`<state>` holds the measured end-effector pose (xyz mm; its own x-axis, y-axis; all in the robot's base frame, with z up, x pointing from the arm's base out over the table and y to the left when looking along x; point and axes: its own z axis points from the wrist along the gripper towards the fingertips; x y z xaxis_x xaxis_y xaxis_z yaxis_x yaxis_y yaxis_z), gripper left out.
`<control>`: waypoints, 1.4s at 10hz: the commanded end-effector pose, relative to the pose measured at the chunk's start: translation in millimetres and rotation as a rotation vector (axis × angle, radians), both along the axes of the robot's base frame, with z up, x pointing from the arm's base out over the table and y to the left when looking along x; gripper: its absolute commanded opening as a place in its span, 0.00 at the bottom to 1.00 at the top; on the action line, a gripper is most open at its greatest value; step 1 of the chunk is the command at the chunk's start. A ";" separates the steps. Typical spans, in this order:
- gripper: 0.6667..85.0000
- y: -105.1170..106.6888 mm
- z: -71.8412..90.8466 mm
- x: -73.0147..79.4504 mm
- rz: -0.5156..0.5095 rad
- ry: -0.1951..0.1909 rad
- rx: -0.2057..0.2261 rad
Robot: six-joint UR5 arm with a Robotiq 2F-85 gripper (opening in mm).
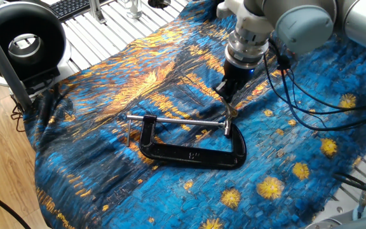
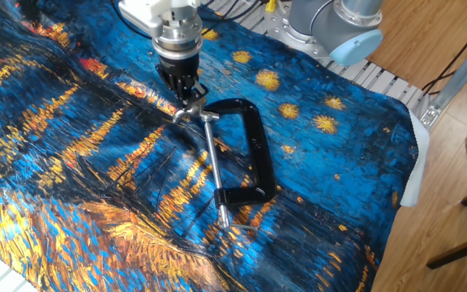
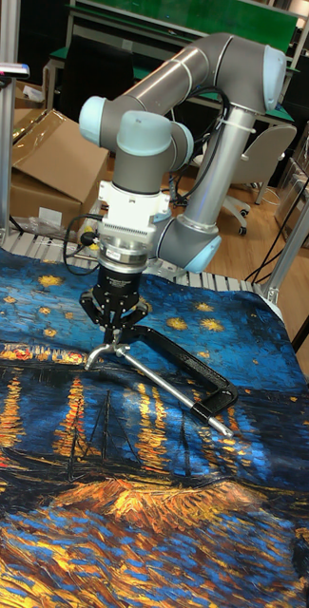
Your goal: Turn on the water tap
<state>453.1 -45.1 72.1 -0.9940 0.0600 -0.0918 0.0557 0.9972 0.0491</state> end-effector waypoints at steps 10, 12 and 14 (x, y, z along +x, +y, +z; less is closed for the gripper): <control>0.00 25.8 -1.5 8.5 -0.066 -0.016 0.031; 0.00 30.8 0.6 8.8 -0.078 -0.016 0.026; 0.00 33.6 -0.3 6.8 -0.087 -0.014 0.027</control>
<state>459.5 -18.4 70.5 -0.9868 0.1272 -0.1004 0.1210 0.9905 0.0661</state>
